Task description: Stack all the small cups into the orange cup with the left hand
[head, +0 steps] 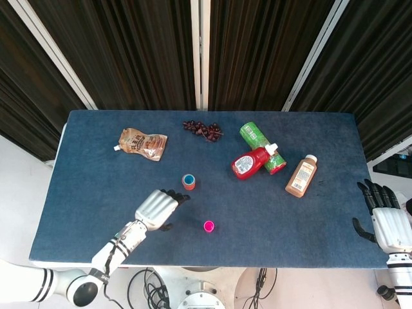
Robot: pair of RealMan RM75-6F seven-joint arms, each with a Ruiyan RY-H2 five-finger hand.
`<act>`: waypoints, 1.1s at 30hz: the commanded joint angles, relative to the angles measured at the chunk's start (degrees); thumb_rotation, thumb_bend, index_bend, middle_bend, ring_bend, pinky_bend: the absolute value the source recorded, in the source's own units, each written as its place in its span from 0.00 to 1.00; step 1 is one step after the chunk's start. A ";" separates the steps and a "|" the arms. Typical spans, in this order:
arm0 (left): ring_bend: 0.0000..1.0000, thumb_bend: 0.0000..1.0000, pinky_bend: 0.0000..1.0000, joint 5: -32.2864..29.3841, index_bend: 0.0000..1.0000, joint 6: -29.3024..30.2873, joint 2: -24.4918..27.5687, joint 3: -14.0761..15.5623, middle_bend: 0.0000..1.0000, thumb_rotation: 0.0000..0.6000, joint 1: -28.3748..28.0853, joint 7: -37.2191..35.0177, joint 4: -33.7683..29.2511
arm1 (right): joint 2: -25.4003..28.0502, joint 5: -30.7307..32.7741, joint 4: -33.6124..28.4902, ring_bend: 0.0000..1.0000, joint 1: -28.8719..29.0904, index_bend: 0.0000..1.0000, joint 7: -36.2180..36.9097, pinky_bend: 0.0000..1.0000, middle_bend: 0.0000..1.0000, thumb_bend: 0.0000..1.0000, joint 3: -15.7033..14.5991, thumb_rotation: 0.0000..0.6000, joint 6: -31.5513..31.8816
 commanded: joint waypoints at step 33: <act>0.35 0.19 0.52 25.82 0.36 -6.38 -18.92 -0.23 0.32 1.00 -1.74 -4.83 26.25 | 0.08 1.73 1.33 0.00 -1.28 0.00 0.91 0.00 0.00 0.32 -0.55 1.00 -0.13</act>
